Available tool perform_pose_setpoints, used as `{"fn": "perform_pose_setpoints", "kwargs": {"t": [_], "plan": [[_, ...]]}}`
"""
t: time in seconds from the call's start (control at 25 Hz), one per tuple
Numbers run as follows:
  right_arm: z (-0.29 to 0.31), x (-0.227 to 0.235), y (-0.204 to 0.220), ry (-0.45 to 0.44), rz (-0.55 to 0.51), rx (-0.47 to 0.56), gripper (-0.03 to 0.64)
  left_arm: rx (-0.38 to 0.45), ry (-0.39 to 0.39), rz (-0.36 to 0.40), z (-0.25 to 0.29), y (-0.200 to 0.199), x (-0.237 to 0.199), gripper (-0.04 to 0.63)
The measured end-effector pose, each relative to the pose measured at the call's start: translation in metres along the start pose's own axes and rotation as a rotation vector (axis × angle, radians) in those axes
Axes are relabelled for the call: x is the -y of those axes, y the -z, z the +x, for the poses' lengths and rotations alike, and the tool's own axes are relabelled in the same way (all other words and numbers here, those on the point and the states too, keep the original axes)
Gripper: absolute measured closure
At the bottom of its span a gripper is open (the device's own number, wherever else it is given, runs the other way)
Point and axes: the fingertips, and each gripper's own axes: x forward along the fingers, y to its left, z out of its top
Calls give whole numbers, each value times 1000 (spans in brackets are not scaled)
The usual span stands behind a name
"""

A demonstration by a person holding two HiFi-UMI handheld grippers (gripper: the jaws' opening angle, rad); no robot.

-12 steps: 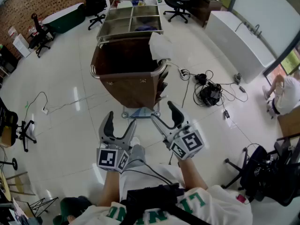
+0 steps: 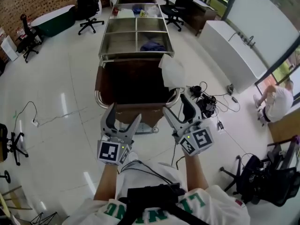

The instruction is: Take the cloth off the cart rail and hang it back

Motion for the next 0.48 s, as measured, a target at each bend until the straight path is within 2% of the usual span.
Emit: {"fn": "perform_pose_setpoints", "kwargs": {"t": [0.12, 0.24, 0.36, 0.48], "plan": [[19, 8, 1, 3, -122, -54, 268, -2, 8, 5, 14, 0, -23, 233], [29, 25, 7, 3, -163, -91, 268, -25, 3, -8, 29, 8, -31, 233], [36, 55, 22, 13, -107, -111, 269, -45, -12, -4, 43, 19, -32, 233], [53, 79, 52, -57, -12, -207, 268, -71, -42, -24, 52, 24, -29, 233]]}}
